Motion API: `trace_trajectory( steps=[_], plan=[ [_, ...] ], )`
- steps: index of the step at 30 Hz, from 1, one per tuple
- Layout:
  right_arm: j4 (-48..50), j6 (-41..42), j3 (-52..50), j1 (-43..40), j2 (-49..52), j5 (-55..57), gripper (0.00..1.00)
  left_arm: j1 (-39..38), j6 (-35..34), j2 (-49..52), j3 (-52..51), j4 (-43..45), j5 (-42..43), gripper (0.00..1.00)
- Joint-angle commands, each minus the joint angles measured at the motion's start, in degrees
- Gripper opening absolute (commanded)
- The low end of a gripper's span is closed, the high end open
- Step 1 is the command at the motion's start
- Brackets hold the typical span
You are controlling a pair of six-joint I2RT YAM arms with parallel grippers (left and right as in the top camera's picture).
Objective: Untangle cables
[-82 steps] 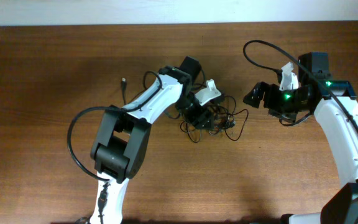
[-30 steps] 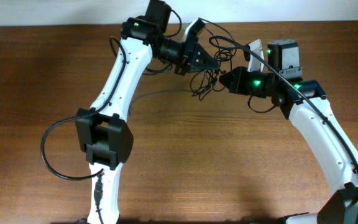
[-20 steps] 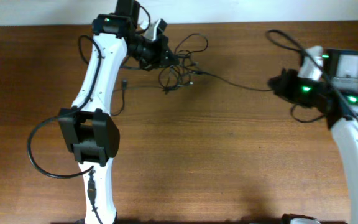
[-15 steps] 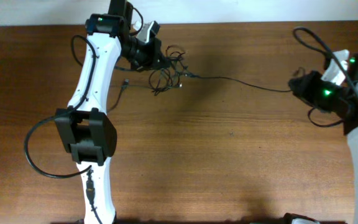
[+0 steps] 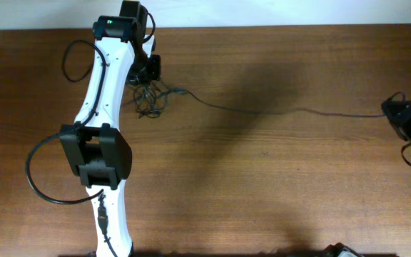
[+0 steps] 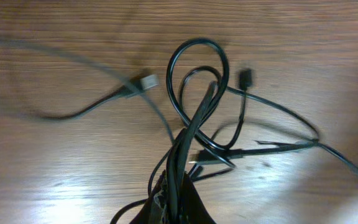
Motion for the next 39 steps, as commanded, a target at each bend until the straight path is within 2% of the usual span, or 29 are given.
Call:
trace_trajectory(
  steps=[1, 8, 18, 20, 24, 30, 32, 34, 37, 39],
  plan=[
    [-2.6, -3.4, 3.7, -1.7, -0.8, 0.0, 0.04, 0.7, 1.1, -0.7, 1.2, 0.6, -9.0, 0.00],
    [-12.5, -5.4, 9.9, -1.7, -0.4, 14.9, 0.04, 0.7, 1.0, -0.7, 1.2, 1.1, -15.1, 0.00],
    [-20.1, -9.1, 17.7, -3.9, 2.9, 18.1, 0.04, 0.7, 1.1, -0.7, 1.2, 1.0, -15.2, 0.00],
    [-24.7, -11.2, 23.3, -5.2, 6.4, 18.1, 0.04, 0.7, 1.0, -0.7, 1.1, 1.0, -15.1, 0.00],
    [-35.5, -12.6, 40.9, -8.7, 16.7, 18.1, 0.04, 0.7, 1.0, -0.6, 0.7, 1.0, -14.4, 0.00],
    [-42.6, -12.5, 60.1, -13.6, 25.9, 15.3, 0.04, 0.7, 1.0, -0.6, 0.7, 1.0, -14.3, 0.00],
    [-44.0, -14.1, 61.8, -14.3, 27.1, 12.1, 0.04, 0.7, 1.0, -0.6, 0.7, 1.2, -12.2, 0.00],
    [-44.0, -15.6, 61.0, -12.7, 27.2, 11.9, 0.04, 0.7, 1.6, -0.7, 0.7, 1.4, -6.0, 0.00],
    [-44.0, -18.0, 59.3, -7.0, 27.2, 12.0, 0.04, 0.7, 12.3, -0.7, 1.8, 1.2, 11.5, 0.00],
    [-44.0, -18.6, 57.4, -2.7, 27.2, 12.2, 0.04, 0.7, 14.4, -0.7, 4.2, -0.2, 19.2, 0.00]
  ],
)
